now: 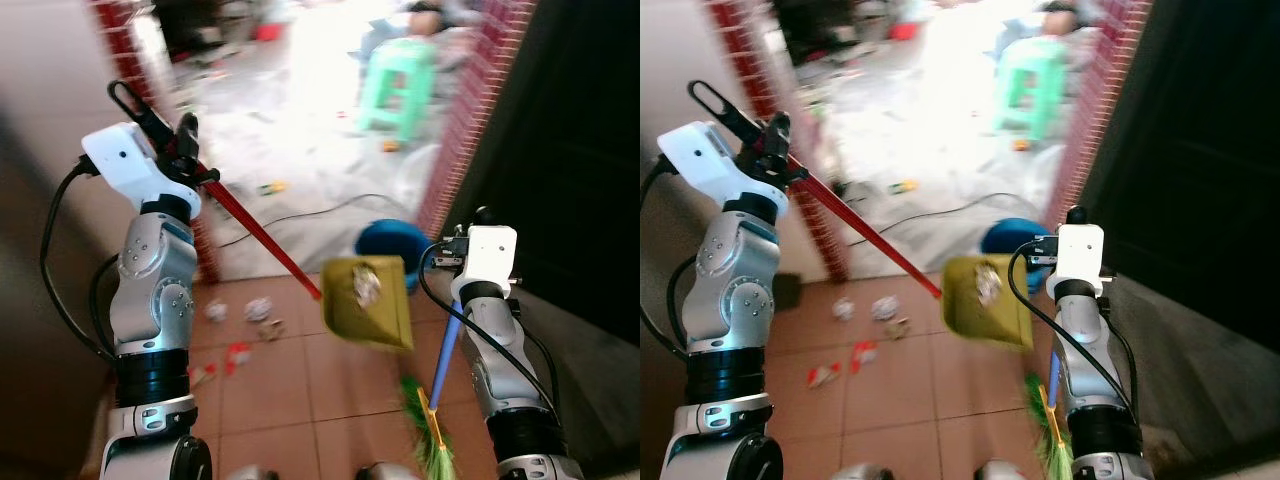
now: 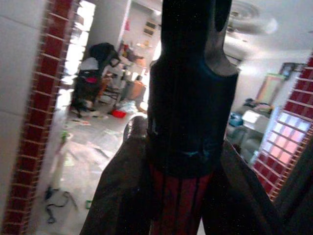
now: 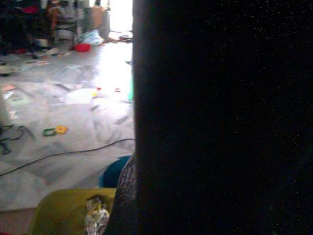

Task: Sweep floor

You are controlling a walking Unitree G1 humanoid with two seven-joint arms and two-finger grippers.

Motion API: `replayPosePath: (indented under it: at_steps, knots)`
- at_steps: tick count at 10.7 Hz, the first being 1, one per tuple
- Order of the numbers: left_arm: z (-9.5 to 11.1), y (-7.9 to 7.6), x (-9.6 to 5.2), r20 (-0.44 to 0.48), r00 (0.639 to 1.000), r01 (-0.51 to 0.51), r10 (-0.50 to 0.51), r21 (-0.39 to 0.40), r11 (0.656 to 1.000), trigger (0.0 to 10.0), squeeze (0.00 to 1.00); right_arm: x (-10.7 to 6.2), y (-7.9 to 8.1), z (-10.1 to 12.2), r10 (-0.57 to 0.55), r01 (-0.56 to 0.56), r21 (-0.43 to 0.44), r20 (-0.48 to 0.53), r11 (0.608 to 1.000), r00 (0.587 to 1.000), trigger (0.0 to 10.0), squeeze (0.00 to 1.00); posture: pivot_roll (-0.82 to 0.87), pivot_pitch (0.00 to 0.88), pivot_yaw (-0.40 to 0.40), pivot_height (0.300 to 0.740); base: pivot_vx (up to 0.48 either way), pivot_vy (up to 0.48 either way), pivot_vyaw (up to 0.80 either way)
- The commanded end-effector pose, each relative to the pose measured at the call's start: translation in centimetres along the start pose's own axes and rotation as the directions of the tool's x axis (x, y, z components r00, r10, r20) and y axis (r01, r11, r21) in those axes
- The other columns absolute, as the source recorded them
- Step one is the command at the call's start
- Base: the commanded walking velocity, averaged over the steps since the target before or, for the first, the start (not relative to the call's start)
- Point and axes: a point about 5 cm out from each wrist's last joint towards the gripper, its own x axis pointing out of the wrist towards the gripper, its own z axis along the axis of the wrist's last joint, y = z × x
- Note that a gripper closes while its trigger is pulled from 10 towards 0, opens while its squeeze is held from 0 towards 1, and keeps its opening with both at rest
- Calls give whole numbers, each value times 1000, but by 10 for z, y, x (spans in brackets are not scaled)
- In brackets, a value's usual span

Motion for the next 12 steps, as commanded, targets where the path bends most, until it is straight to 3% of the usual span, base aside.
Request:
replayPosePath:
  at_steps: [1, 12]
  knots:
    - [18, -12, 7, 69, 997, 37, -33, -51, 998, 10000, 0, 1, -4, 1, -15, 15, -16, 6, 1000, 1000, 10000, 0, -101, 0, 50, 740, 262, 0, -500]
    - [30, -10, 17, 109, 994, 22, -16, -53, 998, 10000, 0, 1, -5, -2, -12, 12, -17, 0, 1000, 1000, 10000, 0, -105, 0, 49, 740, 300, 0, 0]
